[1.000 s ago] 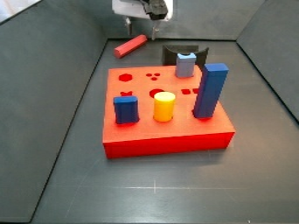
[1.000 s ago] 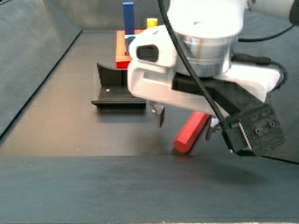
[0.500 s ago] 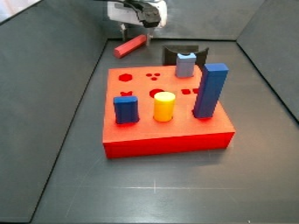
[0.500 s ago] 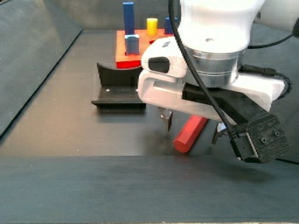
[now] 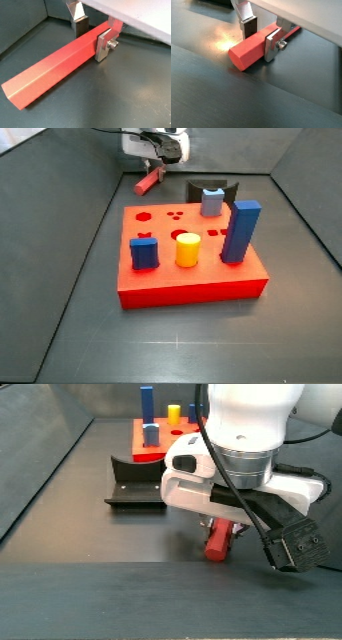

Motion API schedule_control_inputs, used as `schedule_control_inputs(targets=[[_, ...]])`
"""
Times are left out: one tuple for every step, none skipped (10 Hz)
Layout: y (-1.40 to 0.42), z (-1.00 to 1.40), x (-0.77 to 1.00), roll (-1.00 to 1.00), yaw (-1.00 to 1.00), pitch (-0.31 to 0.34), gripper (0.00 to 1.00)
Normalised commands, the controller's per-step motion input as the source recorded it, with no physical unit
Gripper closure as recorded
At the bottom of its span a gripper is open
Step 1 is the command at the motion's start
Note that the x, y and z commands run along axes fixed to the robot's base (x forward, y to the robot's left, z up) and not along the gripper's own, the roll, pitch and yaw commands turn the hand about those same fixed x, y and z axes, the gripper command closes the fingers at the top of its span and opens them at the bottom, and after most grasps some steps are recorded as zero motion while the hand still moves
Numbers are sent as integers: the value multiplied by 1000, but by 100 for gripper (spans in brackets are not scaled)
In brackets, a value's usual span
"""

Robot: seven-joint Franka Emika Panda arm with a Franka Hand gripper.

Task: Pick up the hexagon object. Move up. Place the hexagon object on the fixture. Regrasp the hexagon object. Move to above the board. Insert the hexagon object.
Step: Pick up the hexagon object.

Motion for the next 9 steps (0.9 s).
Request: schedule_control_inputs(targets=[[0,0,0,0,0,0,100],[0,0,0,0,0,0,100],[0,0,0,0,0,0,100],[0,0,0,0,0,0,100],[0,0,0,0,0,0,100],[0,0,0,0,0,0,100],[0,0,0,0,0,0,100],[0,0,0,0,0,0,100],[0,0,0,0,0,0,100]])
